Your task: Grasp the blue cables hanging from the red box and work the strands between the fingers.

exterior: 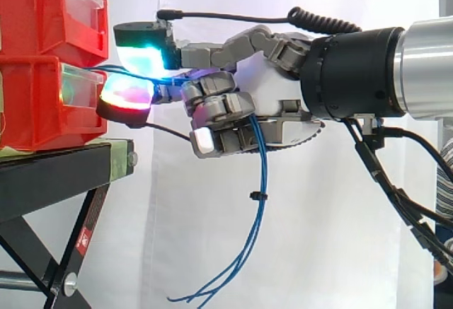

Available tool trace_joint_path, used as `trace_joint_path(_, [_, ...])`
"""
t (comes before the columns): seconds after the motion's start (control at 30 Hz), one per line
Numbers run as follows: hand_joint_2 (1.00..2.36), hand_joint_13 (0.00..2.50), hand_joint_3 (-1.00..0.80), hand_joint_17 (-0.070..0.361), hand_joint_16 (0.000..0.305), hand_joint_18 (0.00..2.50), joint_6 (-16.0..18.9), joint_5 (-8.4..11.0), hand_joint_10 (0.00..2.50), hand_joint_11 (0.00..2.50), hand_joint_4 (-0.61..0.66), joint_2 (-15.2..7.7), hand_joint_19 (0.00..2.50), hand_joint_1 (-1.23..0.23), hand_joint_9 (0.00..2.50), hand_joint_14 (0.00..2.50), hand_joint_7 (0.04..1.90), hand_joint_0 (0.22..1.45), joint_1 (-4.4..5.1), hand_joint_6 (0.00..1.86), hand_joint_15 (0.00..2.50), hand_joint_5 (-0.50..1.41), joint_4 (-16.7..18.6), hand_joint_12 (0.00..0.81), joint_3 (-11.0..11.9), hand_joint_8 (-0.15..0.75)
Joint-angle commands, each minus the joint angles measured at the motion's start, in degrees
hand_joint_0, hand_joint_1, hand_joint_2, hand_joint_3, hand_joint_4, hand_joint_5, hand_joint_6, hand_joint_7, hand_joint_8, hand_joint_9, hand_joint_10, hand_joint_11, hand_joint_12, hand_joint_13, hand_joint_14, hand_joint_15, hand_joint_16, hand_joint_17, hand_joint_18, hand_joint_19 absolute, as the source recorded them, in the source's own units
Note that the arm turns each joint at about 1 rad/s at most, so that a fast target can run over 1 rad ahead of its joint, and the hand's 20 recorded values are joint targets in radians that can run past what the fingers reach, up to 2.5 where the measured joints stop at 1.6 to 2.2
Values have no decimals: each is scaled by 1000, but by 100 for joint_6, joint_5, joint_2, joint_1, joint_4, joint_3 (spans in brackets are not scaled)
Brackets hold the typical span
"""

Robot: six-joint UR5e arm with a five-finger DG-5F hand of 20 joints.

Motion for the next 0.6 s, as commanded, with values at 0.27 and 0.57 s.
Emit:
trace_joint_path(0.27, [1018, 1098, -514, 125, 56, 1410, -34, 3, 2500, 2500, 255, 0, 833, -621, 767, 2500, 1422, 888, 5, 11, 1723, 401, -14, 525, 0, 500])
trace_joint_path(0.57, [1018, 1090, -514, 126, 56, 1409, -34, 11, 2500, 2500, 254, 0, 820, -622, 748, 2500, 1417, 889, 5, 18, 1733, 397, -23, 524, 0, 494])
